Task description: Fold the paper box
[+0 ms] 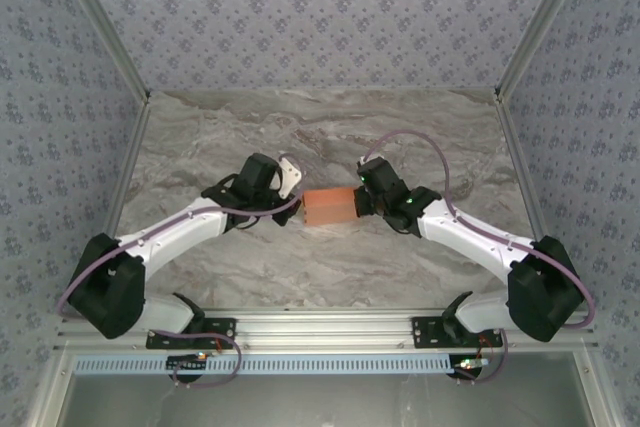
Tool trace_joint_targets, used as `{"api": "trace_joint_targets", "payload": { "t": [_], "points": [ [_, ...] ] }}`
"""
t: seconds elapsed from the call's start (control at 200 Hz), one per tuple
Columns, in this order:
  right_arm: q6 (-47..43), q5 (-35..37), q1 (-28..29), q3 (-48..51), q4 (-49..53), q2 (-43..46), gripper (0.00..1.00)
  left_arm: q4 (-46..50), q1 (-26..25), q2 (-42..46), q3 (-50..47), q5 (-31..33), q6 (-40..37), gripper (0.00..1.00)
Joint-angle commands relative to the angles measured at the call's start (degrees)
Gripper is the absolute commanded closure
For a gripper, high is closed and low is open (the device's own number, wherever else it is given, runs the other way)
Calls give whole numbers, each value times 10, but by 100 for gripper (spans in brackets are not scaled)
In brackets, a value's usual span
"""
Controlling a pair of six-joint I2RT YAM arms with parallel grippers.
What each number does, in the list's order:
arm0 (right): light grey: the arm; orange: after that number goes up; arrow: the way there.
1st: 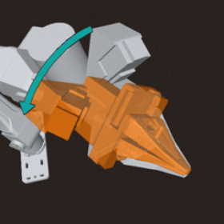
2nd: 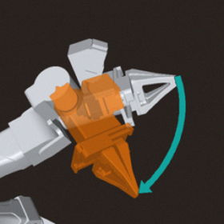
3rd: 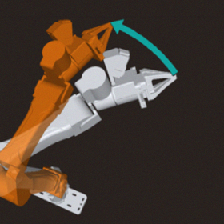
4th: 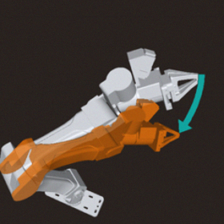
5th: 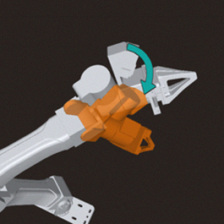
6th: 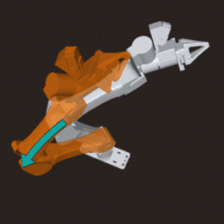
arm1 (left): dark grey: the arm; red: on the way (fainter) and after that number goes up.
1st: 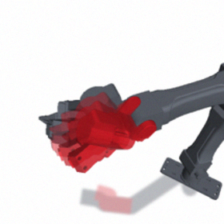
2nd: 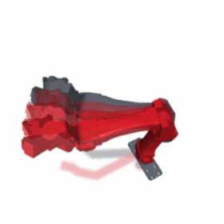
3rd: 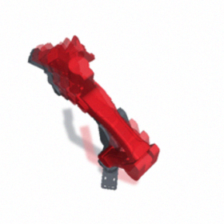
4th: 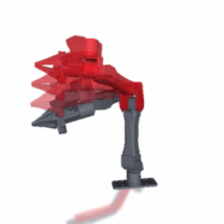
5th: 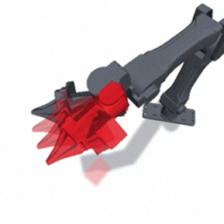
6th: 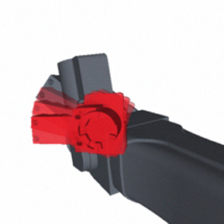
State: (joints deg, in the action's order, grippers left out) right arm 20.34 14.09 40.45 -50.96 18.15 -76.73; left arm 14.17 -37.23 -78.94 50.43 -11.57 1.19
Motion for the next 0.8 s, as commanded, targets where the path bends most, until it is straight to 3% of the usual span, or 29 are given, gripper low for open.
{"api": "trace_joint_targets", "payload": {
  "t": [0.0,0.3,0.8],
  "points": [
    [11,13,10,-8,14,-7,100,-13,-2,-11,23,-51,74,100],
    [11,26,19,2,7,-4,100,-11,-2,-9,26,-18,172,100],
    [9,48,30,10,11,-5,100,-14,7,21,19,-39,274,100]
  ]
}}
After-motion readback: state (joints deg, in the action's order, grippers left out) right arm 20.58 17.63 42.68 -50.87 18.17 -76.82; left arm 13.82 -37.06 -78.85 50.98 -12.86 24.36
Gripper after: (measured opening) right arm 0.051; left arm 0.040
